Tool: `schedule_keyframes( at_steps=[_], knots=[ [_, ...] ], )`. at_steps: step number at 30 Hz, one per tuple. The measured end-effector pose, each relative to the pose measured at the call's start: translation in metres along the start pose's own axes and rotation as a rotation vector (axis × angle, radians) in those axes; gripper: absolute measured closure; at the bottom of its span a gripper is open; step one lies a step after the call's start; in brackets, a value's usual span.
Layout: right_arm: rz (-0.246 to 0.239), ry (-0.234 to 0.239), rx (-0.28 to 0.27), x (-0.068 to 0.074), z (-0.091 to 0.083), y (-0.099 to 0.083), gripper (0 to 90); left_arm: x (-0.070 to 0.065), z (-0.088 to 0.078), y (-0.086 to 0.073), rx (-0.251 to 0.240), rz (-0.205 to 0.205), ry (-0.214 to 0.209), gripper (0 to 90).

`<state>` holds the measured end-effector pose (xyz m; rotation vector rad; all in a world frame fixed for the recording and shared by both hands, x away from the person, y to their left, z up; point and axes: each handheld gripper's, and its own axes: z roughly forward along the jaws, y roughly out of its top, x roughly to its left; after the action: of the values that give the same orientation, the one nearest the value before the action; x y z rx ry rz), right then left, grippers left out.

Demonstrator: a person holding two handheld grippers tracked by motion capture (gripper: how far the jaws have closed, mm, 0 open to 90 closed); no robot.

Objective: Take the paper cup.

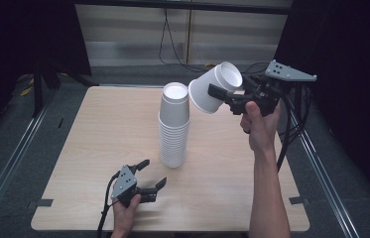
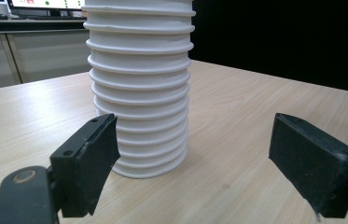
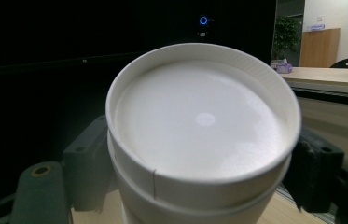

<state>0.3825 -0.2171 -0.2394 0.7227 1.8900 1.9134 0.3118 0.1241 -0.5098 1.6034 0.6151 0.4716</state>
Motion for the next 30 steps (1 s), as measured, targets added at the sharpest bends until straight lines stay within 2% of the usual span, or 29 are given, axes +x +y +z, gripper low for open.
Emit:
schedule_keyframes(
  at_steps=[5, 8, 12, 14, 24, 28, 30],
  knots=[
    [0.004, -0.008, 0.004, -0.001, -0.007, -0.005, 21.8, 0.000, 0.000, 0.000, 0.001, -0.006, 0.005, 15.7],
    [-0.001, -0.016, 0.017, 0.002, -0.013, -0.015, 21.8, 0.001, -0.002, -0.001, -0.012, -0.013, 0.014, 15.7],
    [0.007, -0.019, 0.015, 0.004, -0.019, -0.023, 21.8, -0.001, 0.000, 0.000, -0.005, 0.001, 0.008, 15.7],
    [0.011, -0.025, 0.010, 0.004, -0.023, -0.027, 21.8, 0.000, 0.000, 0.000, -0.013, -0.020, 0.000, 15.7],
    [0.020, -0.028, 0.038, 0.007, -0.028, -0.044, 21.8, 0.002, 0.002, 0.001, 0.011, -0.043, -0.009, 15.7],
    [0.032, -0.021, 0.060, 0.011, -0.028, -0.057, 21.9, 0.001, 0.003, 0.002, 0.017, -0.044, -0.057, 15.5],
    [0.035, -0.018, 0.065, 0.011, -0.028, -0.060, 21.8, 0.000, 0.004, 0.003, 0.022, -0.046, -0.058, 15.5]
  ],
)
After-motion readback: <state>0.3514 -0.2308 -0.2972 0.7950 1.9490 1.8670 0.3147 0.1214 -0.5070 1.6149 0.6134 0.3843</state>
